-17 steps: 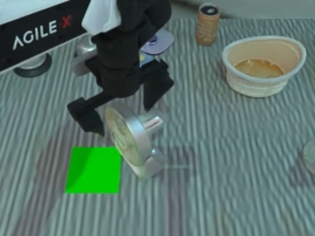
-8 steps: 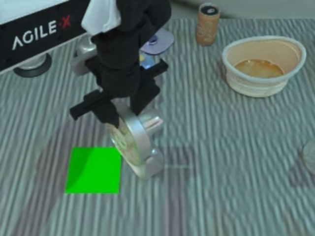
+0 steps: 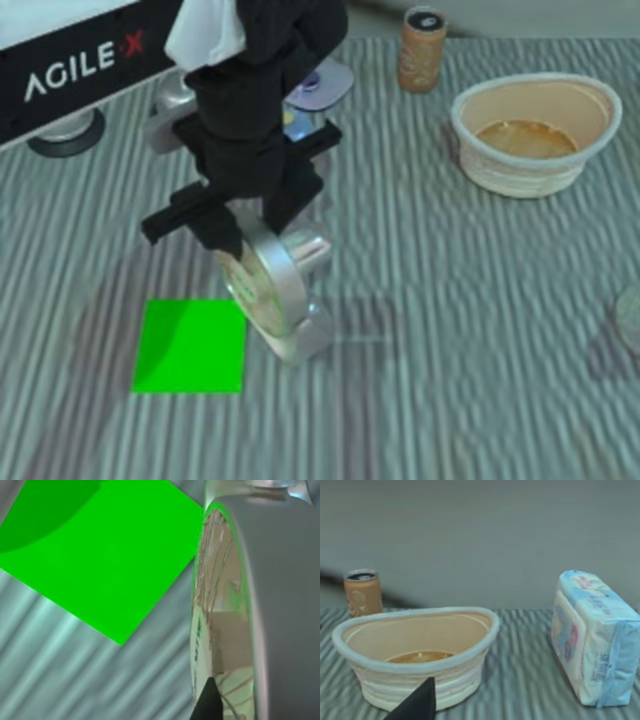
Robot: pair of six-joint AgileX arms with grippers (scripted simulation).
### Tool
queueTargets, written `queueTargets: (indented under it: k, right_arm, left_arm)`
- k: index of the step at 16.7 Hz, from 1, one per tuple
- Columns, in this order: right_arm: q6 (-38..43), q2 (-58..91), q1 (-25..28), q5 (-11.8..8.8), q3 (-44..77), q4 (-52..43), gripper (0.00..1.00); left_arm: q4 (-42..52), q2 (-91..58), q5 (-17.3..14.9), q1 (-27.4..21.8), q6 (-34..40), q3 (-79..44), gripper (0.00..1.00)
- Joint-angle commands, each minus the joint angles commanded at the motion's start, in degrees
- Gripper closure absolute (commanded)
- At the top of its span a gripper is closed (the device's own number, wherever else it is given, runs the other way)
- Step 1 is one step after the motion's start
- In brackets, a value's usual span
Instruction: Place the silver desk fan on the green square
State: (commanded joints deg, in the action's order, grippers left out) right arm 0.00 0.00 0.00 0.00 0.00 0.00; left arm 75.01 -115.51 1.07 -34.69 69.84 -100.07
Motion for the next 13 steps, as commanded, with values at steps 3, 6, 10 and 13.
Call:
queueTargets:
  k: [3, 6, 10, 13]
  right_arm:
    - [0.0, 0.0, 0.0, 0.0, 0.0, 0.0, 0.0]
    - [0.0, 0.0, 0.0, 0.0, 0.0, 0.0, 0.0]
    - [0.0, 0.0, 0.0, 0.0, 0.0, 0.0, 0.0]
    - [0.0, 0.0, 0.0, 0.0, 0.0, 0.0, 0.0]
  left_arm:
    - [0.0, 0.0, 0.0, 0.0, 0.0, 0.0, 1.0]
    - [1.01, -0.17, 0.03, -0.02, -0.08, -1.03, 1.0]
    - [8.04, -0.74, 0.07, 0.64, 0.11, -8.9, 1.0]
    - [11.72, -0.93, 0.0, 1.02, 0.03, -12.63, 1.0]
